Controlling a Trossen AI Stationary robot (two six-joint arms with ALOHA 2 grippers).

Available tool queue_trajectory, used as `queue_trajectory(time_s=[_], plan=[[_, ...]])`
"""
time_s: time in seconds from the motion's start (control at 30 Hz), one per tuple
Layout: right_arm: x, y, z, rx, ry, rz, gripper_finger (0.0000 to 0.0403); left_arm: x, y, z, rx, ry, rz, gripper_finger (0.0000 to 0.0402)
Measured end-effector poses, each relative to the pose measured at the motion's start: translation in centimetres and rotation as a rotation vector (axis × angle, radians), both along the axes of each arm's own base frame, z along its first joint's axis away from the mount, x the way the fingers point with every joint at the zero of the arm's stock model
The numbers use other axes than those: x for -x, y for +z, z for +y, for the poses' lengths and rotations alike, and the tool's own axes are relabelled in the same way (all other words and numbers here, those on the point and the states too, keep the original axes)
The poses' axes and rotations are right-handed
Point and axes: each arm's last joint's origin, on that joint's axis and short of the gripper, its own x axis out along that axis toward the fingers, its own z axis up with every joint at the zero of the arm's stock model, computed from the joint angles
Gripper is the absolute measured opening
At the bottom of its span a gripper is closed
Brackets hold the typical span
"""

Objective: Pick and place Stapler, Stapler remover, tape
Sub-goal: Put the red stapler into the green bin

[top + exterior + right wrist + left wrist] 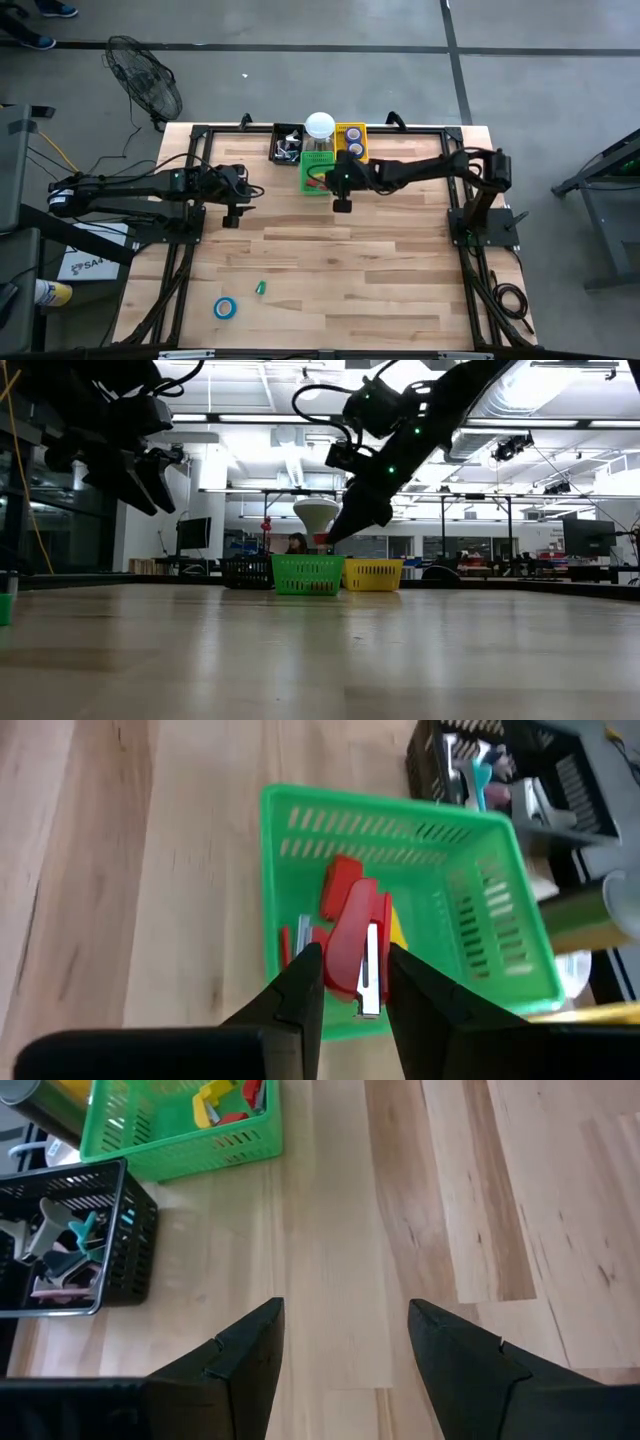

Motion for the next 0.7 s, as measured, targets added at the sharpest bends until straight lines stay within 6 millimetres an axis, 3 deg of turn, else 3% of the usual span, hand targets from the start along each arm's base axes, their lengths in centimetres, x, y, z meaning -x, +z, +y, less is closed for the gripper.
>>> queue_trajectory(time_s=[0.4,0.7], plan=[[0.9,0.6,-4.7,-0.039,0.148,-0.091,0.0083,0.1,-0.1,0.0,0.002,0.0,0.013,0.0209],[1.0,1.1,-6.0,-0.083,0.211,-0.184,0.0083,0.2,-0.2,0.0,0.004,-0.001,0.027,0.0209]])
